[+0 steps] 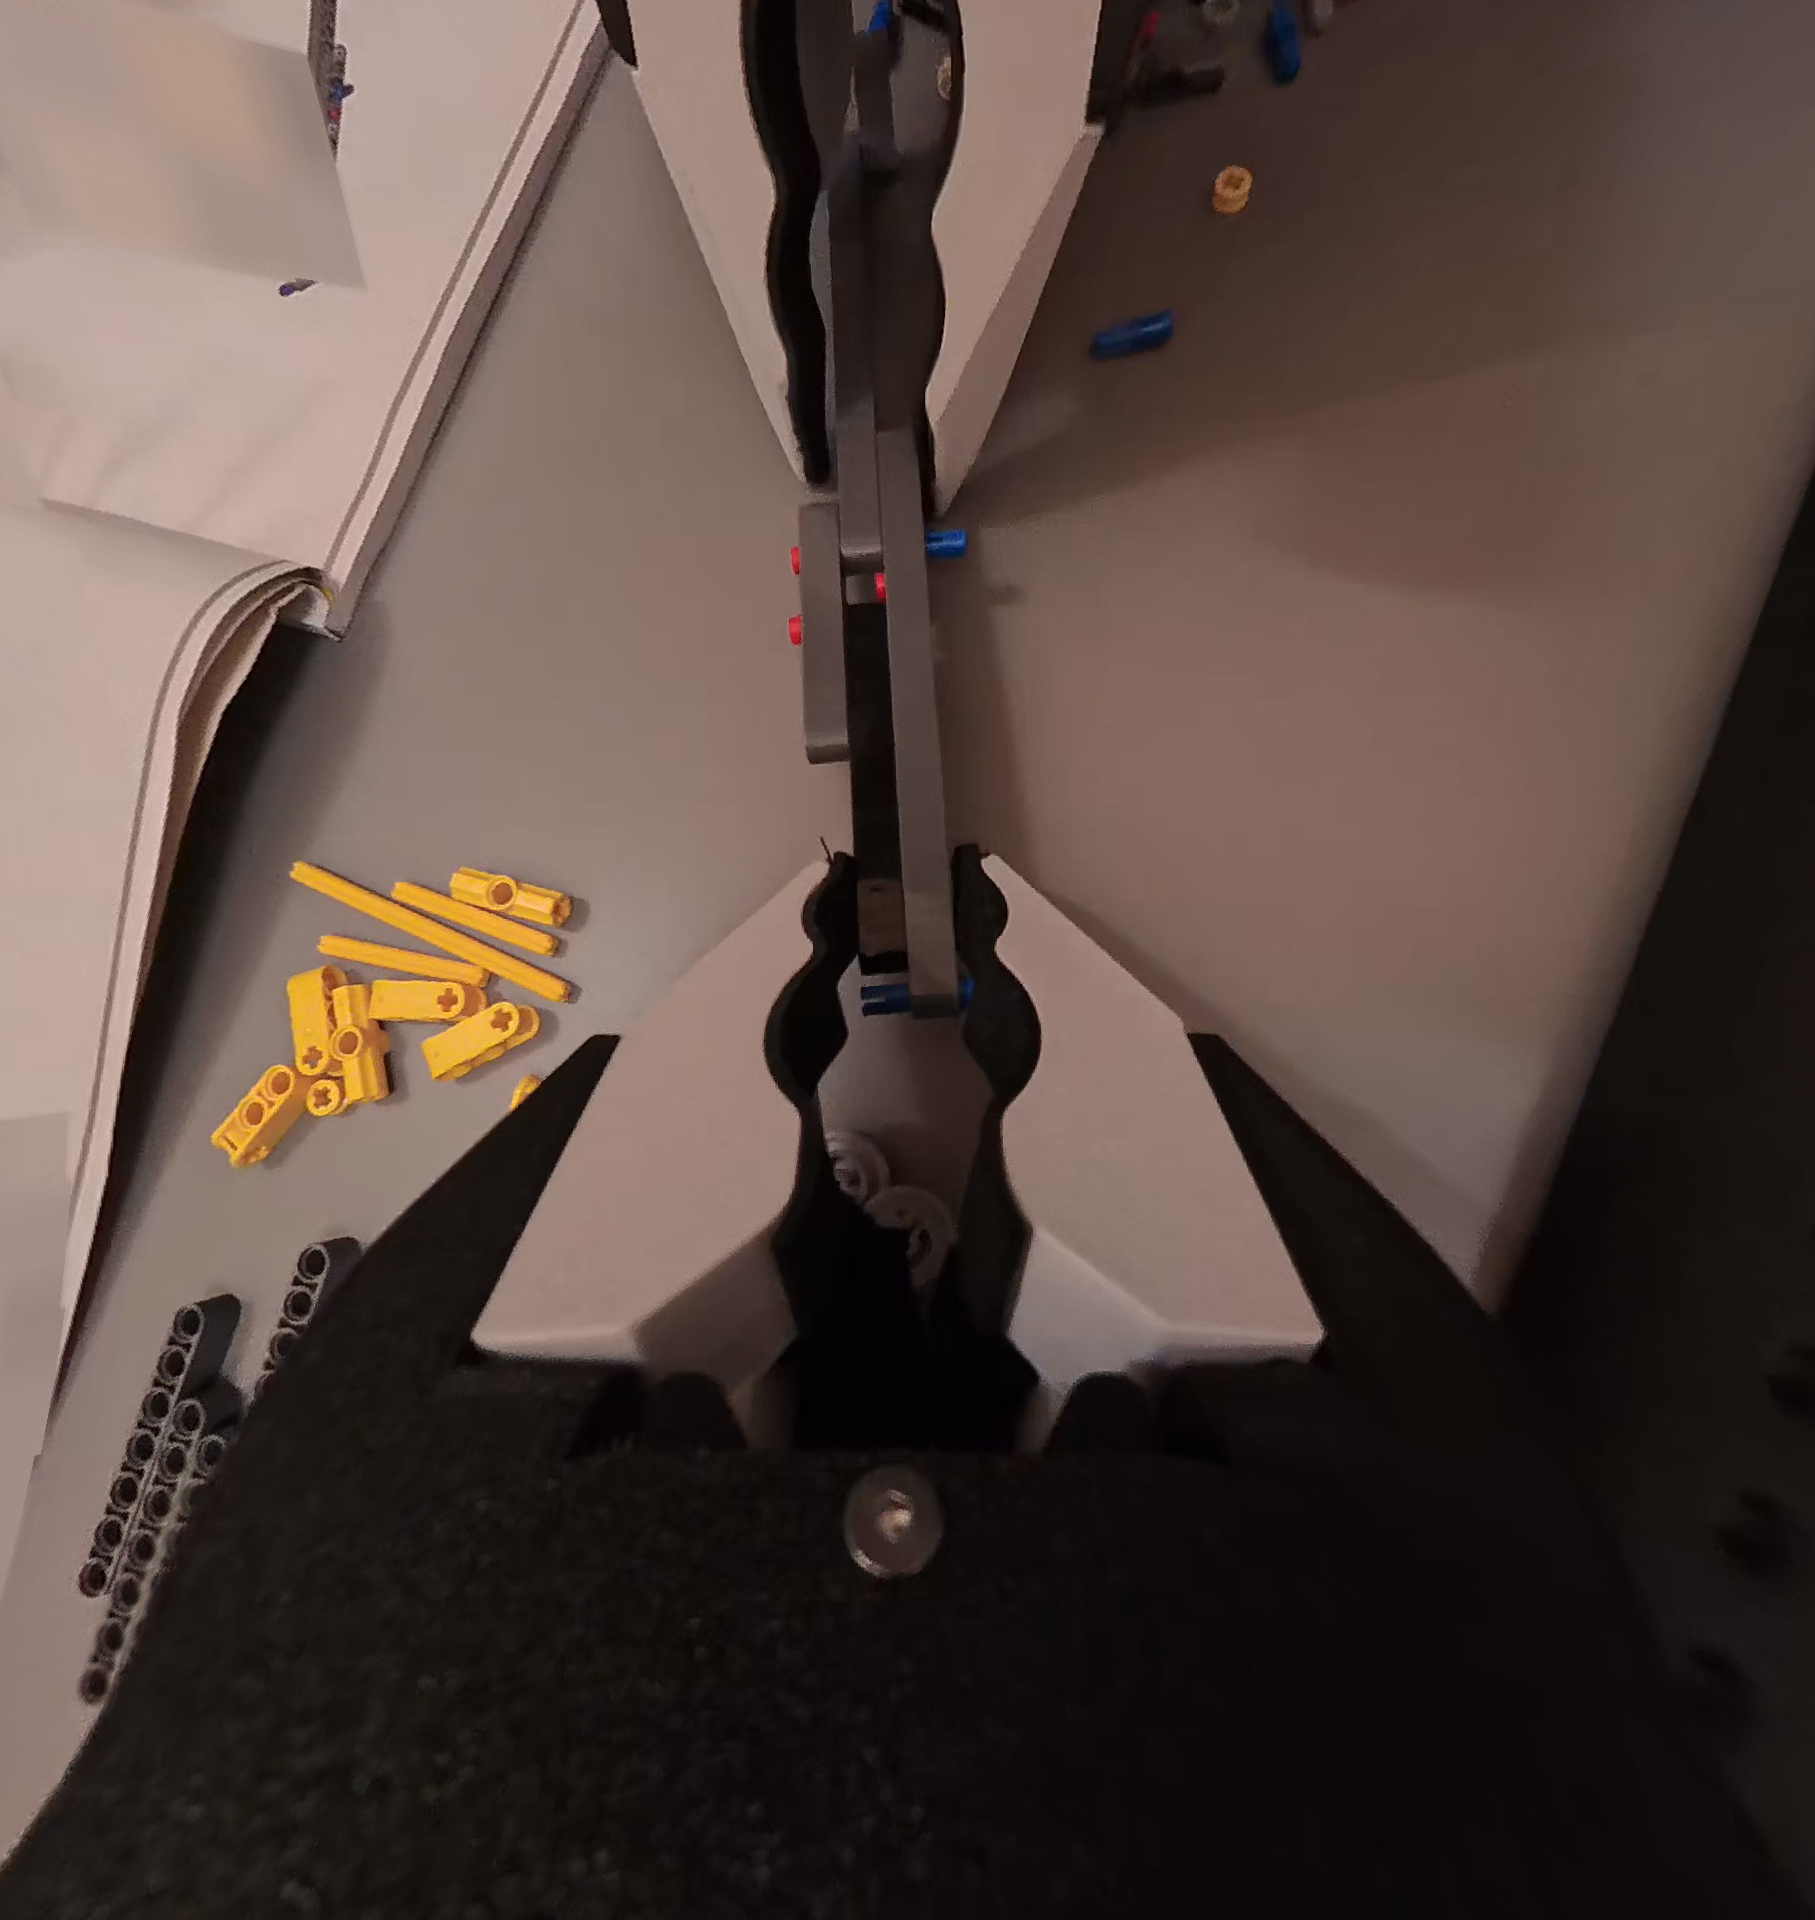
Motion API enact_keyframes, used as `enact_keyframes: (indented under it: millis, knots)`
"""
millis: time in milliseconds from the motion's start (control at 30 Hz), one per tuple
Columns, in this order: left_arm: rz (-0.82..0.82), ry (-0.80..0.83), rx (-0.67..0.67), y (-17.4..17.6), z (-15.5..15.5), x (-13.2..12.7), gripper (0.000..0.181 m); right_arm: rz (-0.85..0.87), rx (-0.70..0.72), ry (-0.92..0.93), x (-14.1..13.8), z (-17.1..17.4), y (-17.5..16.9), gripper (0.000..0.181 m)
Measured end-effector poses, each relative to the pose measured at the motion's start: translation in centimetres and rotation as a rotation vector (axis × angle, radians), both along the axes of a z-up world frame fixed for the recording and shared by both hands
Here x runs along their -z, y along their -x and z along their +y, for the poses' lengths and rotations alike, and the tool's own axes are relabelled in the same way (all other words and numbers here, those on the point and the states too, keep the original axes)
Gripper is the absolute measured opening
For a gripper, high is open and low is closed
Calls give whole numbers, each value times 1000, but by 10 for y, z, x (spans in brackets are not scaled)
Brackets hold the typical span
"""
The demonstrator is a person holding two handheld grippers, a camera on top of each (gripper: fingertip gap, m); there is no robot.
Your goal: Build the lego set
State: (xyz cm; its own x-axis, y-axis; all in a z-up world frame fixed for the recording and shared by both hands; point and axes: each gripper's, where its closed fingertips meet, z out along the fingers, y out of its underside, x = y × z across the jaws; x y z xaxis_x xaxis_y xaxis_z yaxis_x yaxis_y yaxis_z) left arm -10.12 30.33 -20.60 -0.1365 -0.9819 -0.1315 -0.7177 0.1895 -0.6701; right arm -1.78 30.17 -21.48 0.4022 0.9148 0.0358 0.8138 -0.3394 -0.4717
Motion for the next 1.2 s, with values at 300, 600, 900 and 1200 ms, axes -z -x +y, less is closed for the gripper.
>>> enact_keyframes:
  millis: [300, 600, 900, 1200]
  knots:
    - [34, 84, 12, -1, -8, 8, 16, 53, 76, 4, -6, -8, -2, 29]
    - [91, 100, 15, -1, -9, 9, 16, 407, 371, -195, -53, -12, 3, 29]
    - [91, 144, -29, 0, -9, 9, 16, 307, 607, -341, -42, -21, 26, 38]
    - [83, 197, -29, 2, -13, 8, 16, 223, 813, -382, -23, -20, 29, 25]
